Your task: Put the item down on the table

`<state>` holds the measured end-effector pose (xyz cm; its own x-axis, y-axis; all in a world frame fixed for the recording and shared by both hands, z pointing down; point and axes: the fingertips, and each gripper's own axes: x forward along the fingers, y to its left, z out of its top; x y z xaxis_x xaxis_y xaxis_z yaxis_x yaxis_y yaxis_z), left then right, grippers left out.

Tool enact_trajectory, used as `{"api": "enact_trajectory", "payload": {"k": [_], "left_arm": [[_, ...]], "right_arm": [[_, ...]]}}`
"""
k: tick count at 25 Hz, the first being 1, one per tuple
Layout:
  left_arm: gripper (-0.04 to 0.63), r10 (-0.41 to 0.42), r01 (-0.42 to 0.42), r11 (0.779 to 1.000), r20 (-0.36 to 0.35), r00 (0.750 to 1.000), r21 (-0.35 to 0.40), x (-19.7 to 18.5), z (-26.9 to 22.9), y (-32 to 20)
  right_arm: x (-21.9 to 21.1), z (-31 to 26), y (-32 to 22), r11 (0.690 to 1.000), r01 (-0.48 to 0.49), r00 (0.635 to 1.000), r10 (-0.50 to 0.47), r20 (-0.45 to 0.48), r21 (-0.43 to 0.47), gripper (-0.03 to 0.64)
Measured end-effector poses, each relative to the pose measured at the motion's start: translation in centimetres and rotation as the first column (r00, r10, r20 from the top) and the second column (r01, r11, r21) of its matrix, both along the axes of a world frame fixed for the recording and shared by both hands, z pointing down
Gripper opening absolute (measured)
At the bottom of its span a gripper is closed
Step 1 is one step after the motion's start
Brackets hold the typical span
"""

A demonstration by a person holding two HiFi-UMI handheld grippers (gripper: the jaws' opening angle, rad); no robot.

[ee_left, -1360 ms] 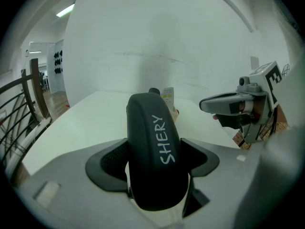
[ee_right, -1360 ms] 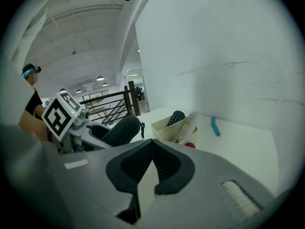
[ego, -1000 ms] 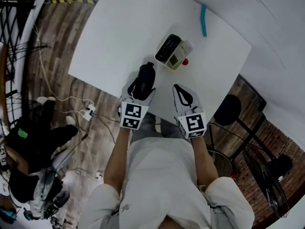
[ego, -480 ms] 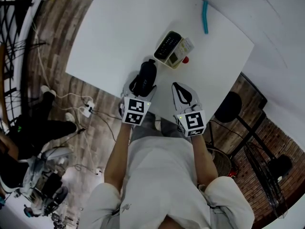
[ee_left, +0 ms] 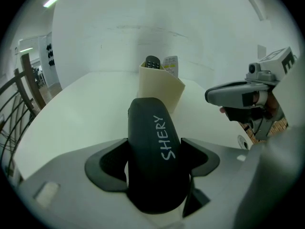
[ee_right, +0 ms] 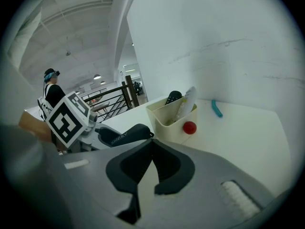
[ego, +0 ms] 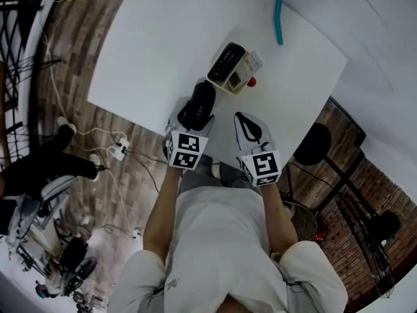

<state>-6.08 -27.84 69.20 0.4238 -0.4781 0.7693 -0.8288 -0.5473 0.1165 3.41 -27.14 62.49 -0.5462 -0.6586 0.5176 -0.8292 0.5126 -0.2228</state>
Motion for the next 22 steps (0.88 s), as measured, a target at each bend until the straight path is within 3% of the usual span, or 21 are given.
{"api": "enact_trajectory", "payload": {"k": [22], "left_arm": [[0.413,0.005,-0.004,0.999,-0.023,1.000,0.032,-0.1,-1.5,0.1]], "right_arm": [[-0.1,-1.2,0.7,0.999,-0.015,1.000,0.015,-0.009,0.029,0.003]]}}
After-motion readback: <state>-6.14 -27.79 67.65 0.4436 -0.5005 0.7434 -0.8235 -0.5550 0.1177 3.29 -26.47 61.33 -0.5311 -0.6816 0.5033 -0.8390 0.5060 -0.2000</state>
